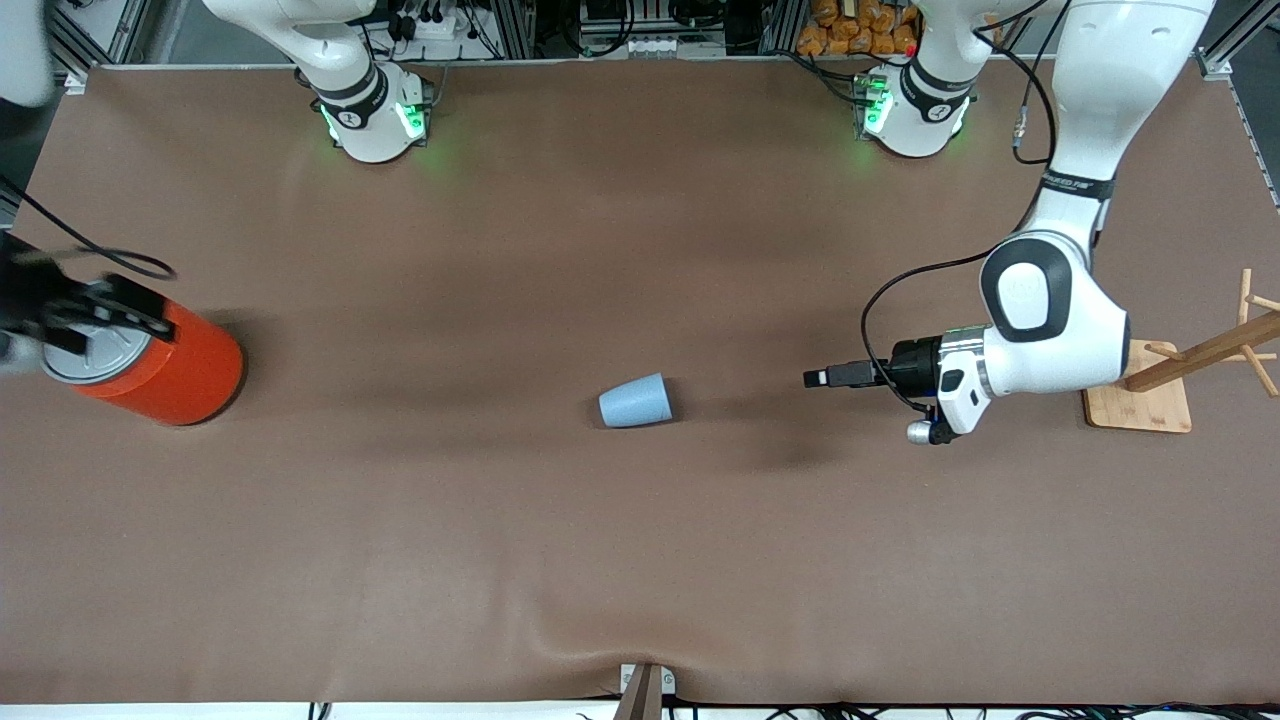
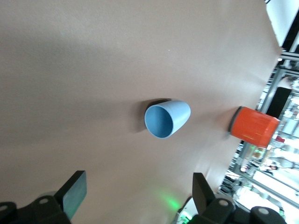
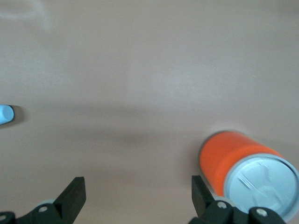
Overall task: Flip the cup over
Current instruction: 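Move the left gripper toward the base of the lying blue cup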
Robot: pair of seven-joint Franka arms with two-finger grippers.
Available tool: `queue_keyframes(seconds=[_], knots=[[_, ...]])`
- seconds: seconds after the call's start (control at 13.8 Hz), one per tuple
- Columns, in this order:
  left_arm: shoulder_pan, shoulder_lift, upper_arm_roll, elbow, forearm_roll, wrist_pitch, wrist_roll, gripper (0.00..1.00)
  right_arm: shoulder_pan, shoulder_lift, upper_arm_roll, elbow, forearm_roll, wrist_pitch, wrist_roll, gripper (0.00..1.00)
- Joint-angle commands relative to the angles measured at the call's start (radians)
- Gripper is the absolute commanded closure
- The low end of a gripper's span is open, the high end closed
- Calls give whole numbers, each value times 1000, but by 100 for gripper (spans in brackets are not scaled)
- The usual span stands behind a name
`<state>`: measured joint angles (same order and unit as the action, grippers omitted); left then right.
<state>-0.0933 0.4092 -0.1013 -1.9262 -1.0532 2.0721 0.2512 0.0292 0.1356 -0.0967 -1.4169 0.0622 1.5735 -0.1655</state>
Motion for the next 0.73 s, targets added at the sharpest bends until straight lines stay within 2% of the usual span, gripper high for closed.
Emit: queue_keyframes(seconds=[0.0,0.15,0.29,0.65], knots=[[-6,8,0,-25,-85,19,49,0,-45,-103,5,-71,10,-64,3,0],[-12,23,-6,-40,-164,34,106,0,-39,-126,9,-71,10,-105,107,0],[-19,40,-9,-62,-279,39,187,0,-38,-137,11,-71,10,-109,116,0],[-16,75,-12,-88,-365,39,318,0,-32,-134,9,-70,-1,-124,115,0]])
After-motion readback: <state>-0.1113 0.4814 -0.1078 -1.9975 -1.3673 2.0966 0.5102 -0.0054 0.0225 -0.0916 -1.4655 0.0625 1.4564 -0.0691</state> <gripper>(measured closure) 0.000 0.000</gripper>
